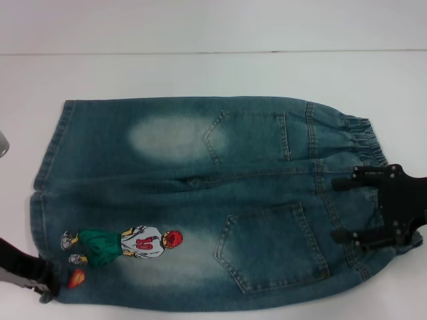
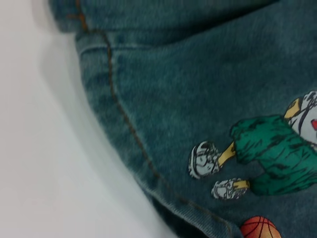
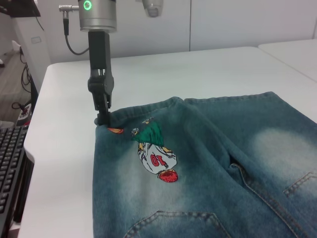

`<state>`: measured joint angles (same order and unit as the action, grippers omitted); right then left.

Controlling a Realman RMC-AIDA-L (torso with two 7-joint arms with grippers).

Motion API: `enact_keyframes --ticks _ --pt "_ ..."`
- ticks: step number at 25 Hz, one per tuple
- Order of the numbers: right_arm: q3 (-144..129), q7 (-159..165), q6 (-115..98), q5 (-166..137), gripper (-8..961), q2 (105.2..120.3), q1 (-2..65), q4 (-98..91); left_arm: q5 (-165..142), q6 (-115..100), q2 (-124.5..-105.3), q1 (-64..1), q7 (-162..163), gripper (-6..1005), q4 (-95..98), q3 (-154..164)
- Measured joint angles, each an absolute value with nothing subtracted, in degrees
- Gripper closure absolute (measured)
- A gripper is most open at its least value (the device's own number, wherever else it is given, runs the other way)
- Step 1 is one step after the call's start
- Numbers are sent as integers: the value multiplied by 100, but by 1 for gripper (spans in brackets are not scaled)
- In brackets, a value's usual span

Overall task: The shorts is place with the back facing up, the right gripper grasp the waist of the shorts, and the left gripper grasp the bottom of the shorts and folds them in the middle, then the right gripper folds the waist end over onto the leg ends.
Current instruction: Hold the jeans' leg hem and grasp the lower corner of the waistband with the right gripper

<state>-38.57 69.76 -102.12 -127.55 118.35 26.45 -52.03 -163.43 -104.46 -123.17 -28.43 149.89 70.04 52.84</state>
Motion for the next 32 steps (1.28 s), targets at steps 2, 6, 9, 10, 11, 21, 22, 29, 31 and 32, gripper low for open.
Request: enact_keyframes --ticks 2,6,9,10,11,21,22,29,31,32 --pt "-3857 6984 -10206 -12751 43 11837 2645 -5203 -16334 -10442 -12320 -2859 14974 825 7017 5283" --pt "-3817 6998 -10204 -12751 43 11840 2645 -5203 -16317 -10404 -12324 -2867 14932 890 7031 5281" --pt "-3691 7001 -10206 -12751 43 11851 2645 -5203 -16179 -10256 -12376 -2867 14744 922 7044 5279" --pt "-3630 7008 -10213 -12751 43 11854 2645 -5203 -16179 -10256 -12376 -2867 14744 922 7044 5279" --pt "-3555 7021 -10214 -12751 43 11854 2639 -5203 -16062 -10190 -12381 -2867 14645 922 7044 5278" --pt "-3042 8341 -10396 -12937 43 11736 2418 -5880 -14675 -9300 -12392 -2807 13254 921 6976 4959" --pt "-3045 8594 -10517 -13066 43 11736 2415 -6071 -14567 -9234 -12392 -2802 13108 921 6969 4915" --pt "-3104 9975 -11305 -14433 45 11694 2850 -6660 -14107 -8964 -12388 -2772 12340 929 6910 4759" --pt "-3239 10353 -11334 -14921 45 11691 3028 -6685 -14014 -8960 -12396 -2771 12068 929 6842 4776" --pt "-3319 10487 -11333 -15115 46 11696 3096 -6692 -13974 -8948 -12397 -2773 11961 930 6793 4781"
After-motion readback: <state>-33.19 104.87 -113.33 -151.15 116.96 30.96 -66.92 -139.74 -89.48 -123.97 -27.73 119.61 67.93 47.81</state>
